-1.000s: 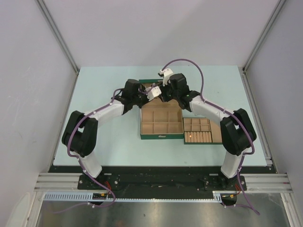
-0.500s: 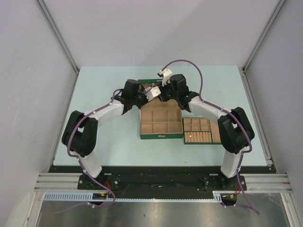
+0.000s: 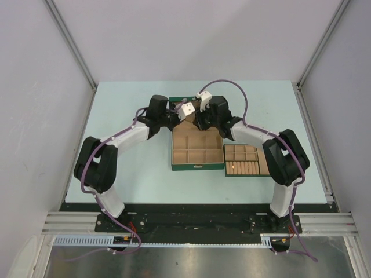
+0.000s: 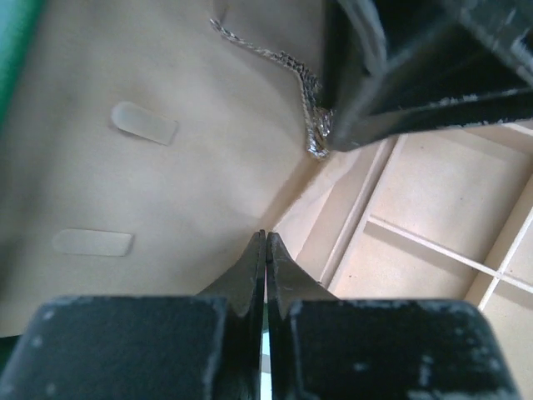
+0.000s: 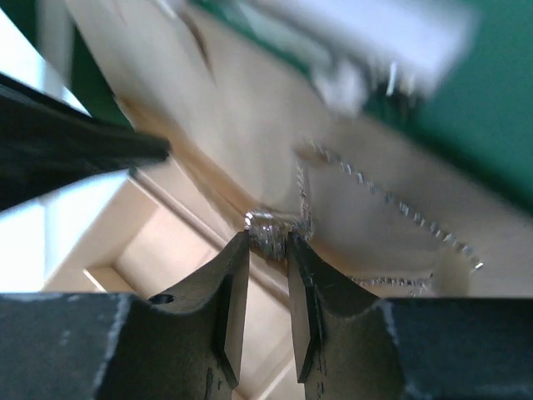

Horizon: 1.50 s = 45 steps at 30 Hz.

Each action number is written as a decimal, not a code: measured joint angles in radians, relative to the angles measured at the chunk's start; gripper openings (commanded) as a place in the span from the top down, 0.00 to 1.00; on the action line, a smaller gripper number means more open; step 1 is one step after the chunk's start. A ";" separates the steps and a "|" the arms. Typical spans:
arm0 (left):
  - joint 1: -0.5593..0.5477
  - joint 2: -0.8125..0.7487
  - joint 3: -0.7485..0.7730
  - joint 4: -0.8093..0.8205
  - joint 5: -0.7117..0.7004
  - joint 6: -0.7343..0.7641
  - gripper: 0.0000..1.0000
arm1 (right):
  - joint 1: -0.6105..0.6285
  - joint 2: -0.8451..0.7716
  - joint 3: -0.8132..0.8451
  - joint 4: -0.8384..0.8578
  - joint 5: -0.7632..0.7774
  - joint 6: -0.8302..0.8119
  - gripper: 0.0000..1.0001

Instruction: Organize the mixed jewelry

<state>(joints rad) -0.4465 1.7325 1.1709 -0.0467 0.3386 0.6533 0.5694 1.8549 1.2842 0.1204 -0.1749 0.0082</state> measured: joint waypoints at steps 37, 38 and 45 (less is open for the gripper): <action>0.011 -0.013 -0.008 0.067 0.065 -0.010 0.99 | -0.011 -0.111 -0.039 -0.109 -0.021 -0.001 0.64; 0.011 -0.013 -0.008 0.067 0.066 -0.010 0.99 | -0.011 -0.111 -0.040 -0.113 -0.021 -0.001 0.64; 0.011 -0.027 -0.015 0.067 0.070 -0.019 0.97 | -0.012 -0.125 -0.041 -0.140 -0.013 -0.011 0.61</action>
<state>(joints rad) -0.4351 1.7058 1.1557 0.0200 0.4088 0.6342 0.5575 1.7298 1.2434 -0.0193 -0.1879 -0.0029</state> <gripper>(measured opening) 0.024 0.366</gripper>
